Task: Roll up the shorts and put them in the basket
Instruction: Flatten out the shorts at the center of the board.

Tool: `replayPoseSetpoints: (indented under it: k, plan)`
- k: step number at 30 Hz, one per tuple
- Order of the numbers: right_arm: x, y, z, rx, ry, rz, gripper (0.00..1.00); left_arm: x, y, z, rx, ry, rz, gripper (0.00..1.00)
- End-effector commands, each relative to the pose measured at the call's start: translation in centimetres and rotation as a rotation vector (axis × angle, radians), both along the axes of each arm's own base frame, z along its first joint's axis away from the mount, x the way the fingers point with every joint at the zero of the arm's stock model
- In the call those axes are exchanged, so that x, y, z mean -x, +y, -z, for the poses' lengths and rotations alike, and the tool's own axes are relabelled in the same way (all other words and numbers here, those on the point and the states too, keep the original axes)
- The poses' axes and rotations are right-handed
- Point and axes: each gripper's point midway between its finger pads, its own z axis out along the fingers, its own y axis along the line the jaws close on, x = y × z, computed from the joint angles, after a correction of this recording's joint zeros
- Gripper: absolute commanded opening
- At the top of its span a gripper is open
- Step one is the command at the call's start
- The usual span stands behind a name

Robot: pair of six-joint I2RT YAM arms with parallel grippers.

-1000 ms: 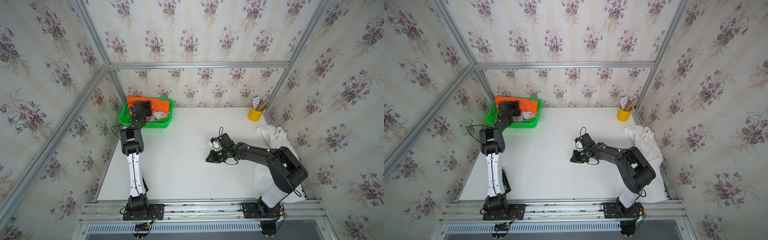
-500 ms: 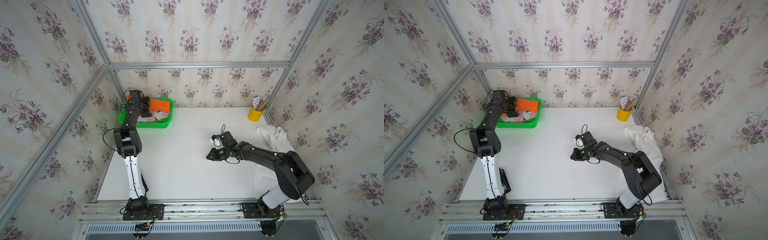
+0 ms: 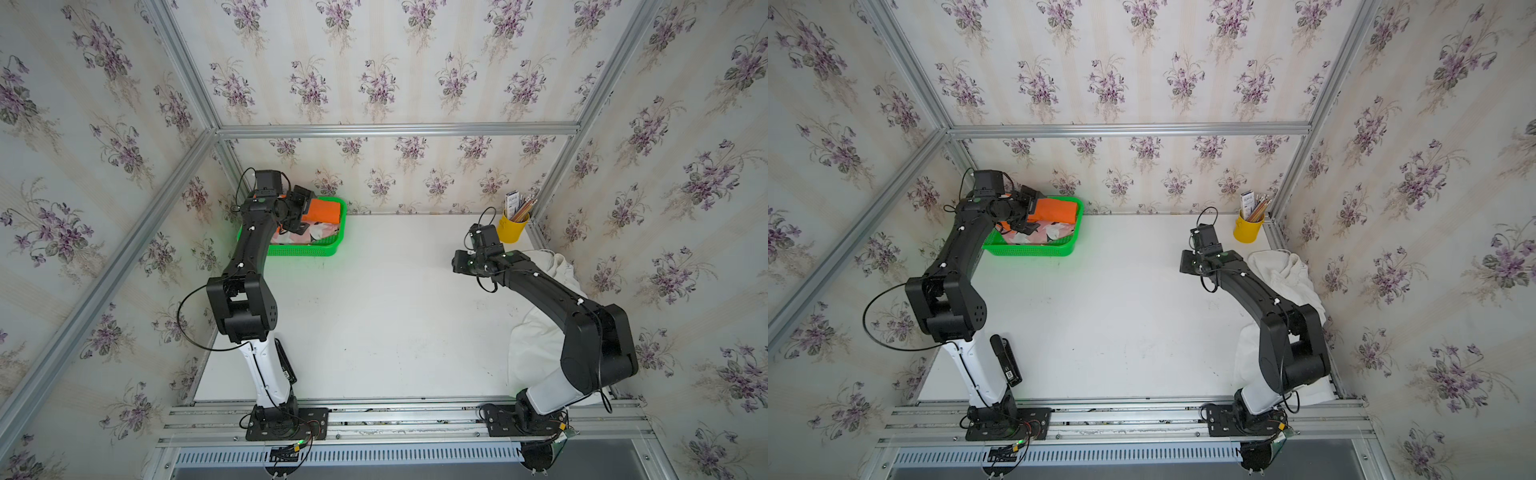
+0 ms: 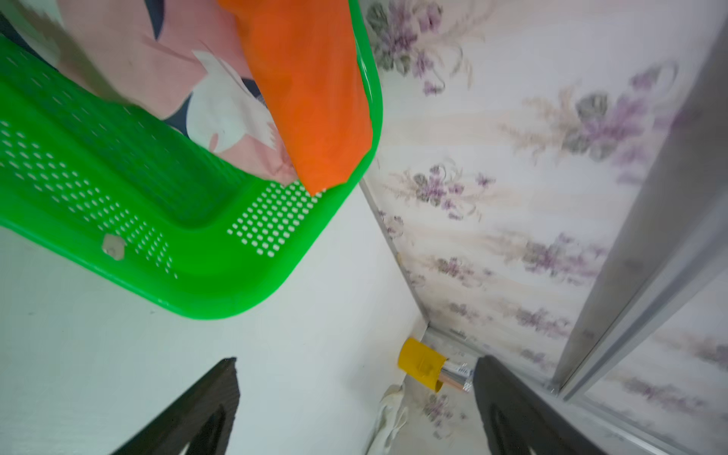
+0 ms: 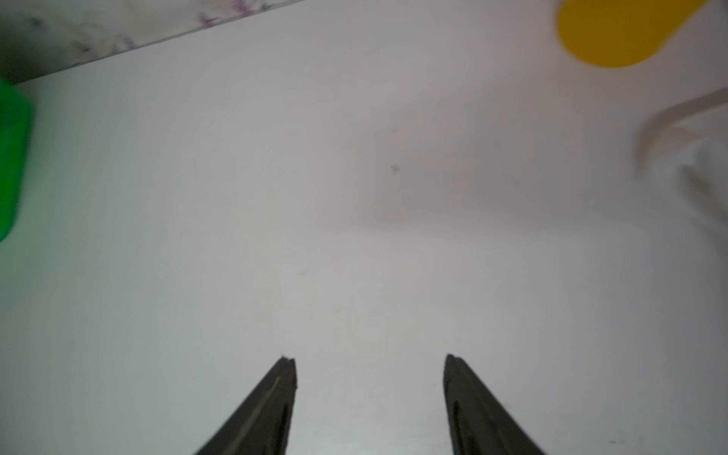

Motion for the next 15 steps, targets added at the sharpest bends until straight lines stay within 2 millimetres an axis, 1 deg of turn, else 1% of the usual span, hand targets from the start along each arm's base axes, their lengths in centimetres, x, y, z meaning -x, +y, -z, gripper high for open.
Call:
replayPoseSetpoints:
  k: [1, 2, 3, 4, 6, 7, 9, 10, 11, 13, 15]
  plan:
    - [-0.8, -9.1, 0.4, 0.206, -0.005, 0.268, 0.80, 3.9, -3.6, 0.2, -0.177, -0.060, 0.264, 0.96]
    - [-1.0, -11.1, 0.6, 0.236, -0.003, 0.323, 0.86, 5.3, -4.8, 0.8, -0.184, -0.053, 0.306, 0.97]
    - [-1.2, -12.7, 1.1, 0.266, 0.005, 0.365, 0.95, 6.5, -6.0, 1.4, -0.172, -0.045, 0.343, 0.97]
    - [-1.3, -14.1, 1.5, 0.296, 0.014, 0.392, 0.99, 7.5, -7.0, 1.9, -0.155, -0.048, 0.378, 0.97]
    - [-1.4, -16.6, 2.7, 0.389, 0.053, 0.435, 1.00, 9.8, -9.0, 3.6, -0.138, -0.027, 0.443, 0.97]
    - [-1.5, -17.5, 3.4, 0.415, 0.075, 0.444, 1.00, 10.8, -9.7, 4.1, -0.141, -0.019, 0.469, 0.97]
    - [-1.7, -18.8, 4.8, 0.454, 0.116, 0.448, 0.99, 12.9, -11.0, 5.7, -0.156, 0.012, 0.522, 0.97]
    - [-1.9, -19.0, 5.3, 0.468, 0.126, 0.443, 0.96, 13.6, -11.4, 6.2, -0.165, 0.026, 0.542, 0.97]
    - [-1.9, -19.2, 5.9, 0.488, 0.141, 0.438, 0.91, 14.4, -11.7, 6.7, -0.176, 0.040, 0.558, 0.97]
    - [-1.9, -19.3, 6.6, 0.508, 0.157, 0.426, 0.76, 15.3, -12.2, 7.3, -0.181, 0.050, 0.579, 0.97]
    - [-1.5, -19.7, 6.9, 0.542, 0.178, 0.429, 0.65, 15.9, -12.1, 7.6, -0.185, 0.056, 0.580, 0.97]
